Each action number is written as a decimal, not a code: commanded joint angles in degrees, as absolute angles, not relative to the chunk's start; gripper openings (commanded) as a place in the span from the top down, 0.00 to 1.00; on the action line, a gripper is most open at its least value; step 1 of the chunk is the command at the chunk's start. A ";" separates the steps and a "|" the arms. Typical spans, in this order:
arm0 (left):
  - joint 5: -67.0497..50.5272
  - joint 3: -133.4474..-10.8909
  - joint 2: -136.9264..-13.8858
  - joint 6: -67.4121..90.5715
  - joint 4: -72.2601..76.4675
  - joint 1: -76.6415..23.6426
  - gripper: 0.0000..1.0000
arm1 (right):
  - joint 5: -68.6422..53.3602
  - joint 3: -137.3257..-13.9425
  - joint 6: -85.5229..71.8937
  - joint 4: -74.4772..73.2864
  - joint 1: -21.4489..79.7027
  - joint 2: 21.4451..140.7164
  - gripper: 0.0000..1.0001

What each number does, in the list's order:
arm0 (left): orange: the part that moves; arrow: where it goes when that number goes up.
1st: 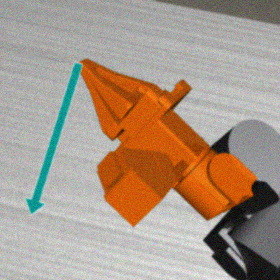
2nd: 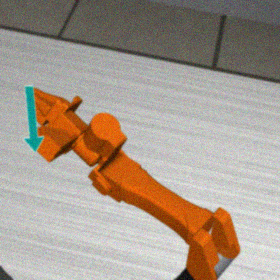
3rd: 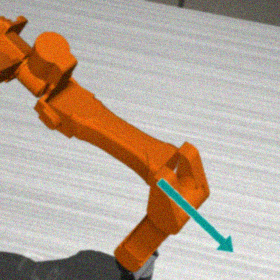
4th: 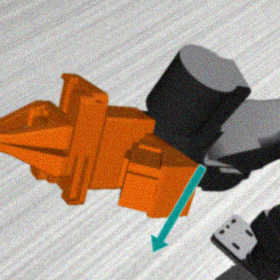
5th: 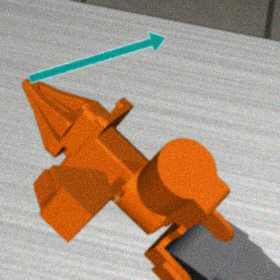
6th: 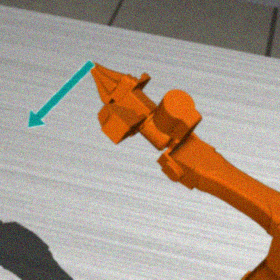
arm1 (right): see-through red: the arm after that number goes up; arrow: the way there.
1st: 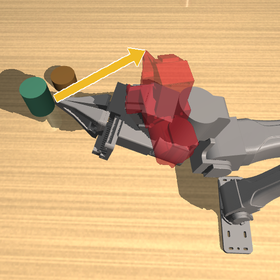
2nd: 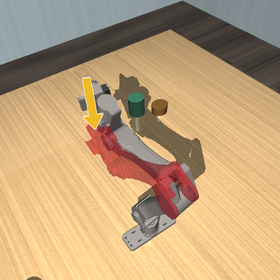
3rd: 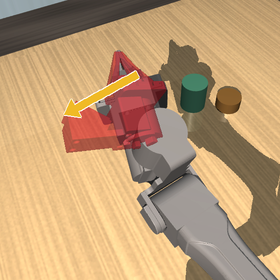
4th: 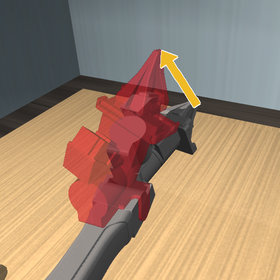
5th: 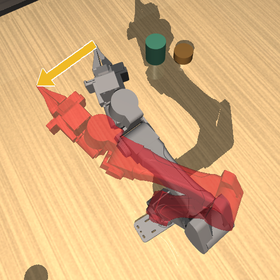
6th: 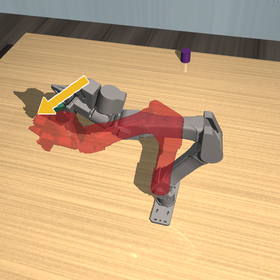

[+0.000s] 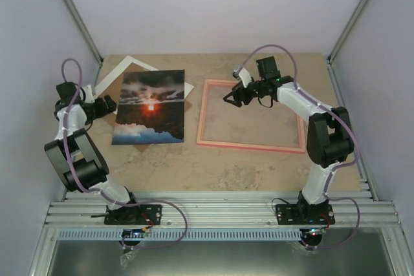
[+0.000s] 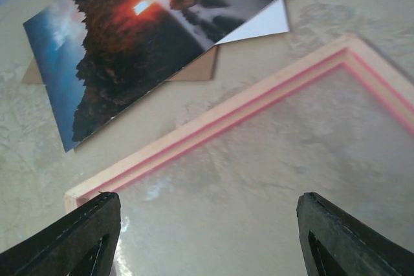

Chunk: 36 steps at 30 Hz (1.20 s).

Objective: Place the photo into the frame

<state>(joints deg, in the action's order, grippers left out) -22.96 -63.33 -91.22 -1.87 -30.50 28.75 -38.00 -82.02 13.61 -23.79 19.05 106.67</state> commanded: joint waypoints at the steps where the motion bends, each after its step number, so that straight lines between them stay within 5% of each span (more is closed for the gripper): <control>1: -19.92 -70.12 -96.40 1.88 -26.36 29.86 0.01 | -39.47 -82.91 10.73 -19.83 21.82 109.07 0.25; 15: -23.90 -89.26 -116.37 11.04 -18.99 35.05 0.08 | -39.09 -76.31 5.03 -14.56 23.66 105.30 0.27; 36: -22.19 -90.04 -126.42 18.26 -15.91 35.00 0.16 | -36.75 -77.35 5.94 -16.05 23.86 107.89 0.27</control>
<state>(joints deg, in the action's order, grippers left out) -24.32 -90.50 -122.78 14.06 -15.20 33.89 -37.28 -76.09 5.76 -16.19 23.51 107.00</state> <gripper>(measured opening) 0.845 0.726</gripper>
